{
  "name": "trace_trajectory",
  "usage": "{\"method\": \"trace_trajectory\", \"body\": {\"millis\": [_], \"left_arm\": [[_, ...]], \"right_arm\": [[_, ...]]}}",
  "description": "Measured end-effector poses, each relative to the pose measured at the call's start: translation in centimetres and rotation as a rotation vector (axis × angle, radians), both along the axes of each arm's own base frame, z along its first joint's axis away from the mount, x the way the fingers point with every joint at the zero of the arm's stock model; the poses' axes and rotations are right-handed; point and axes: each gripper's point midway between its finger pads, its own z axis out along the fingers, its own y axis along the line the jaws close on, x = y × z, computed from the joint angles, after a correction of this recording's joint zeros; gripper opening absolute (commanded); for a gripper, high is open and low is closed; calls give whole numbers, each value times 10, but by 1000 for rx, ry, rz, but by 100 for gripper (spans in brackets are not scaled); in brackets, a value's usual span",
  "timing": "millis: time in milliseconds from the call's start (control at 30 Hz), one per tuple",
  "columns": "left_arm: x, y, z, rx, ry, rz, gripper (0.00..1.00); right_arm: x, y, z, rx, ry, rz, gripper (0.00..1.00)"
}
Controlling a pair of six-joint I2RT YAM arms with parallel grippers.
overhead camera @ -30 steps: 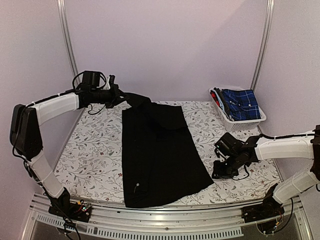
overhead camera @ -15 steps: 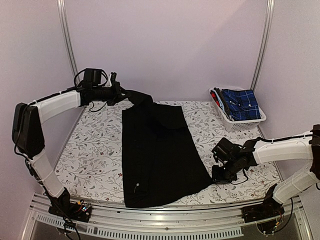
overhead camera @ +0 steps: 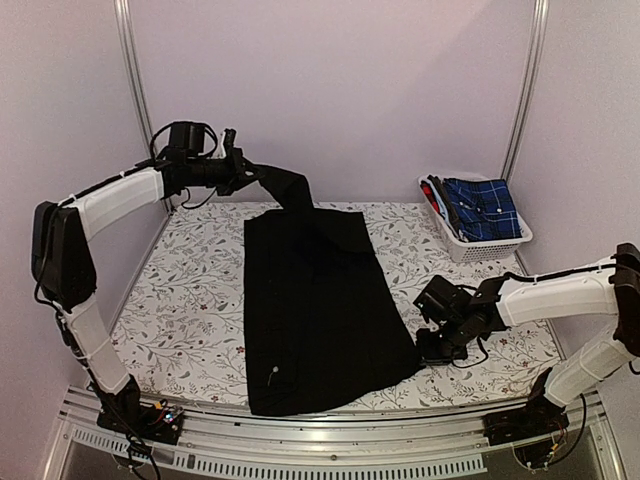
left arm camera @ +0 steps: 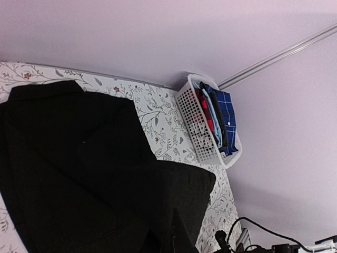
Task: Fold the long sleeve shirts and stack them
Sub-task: Pick up the 1/3-folded shirt from the center of the board.
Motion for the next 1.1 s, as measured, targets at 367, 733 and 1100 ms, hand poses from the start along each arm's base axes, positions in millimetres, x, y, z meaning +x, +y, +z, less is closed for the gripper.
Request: {"method": "trace_trajectory", "body": {"millis": [367,733,1100], "left_arm": [[22,5,74,16,-187,5,0],[23,84,66,79,-161,150,0],[-8,145,48,133,-123,290,0]], "right_arm": [[16,24,44,19,-90,40,0],[-8,109,81,181,-109,301,0],[-36,152,54,241,13,459,0]]}}
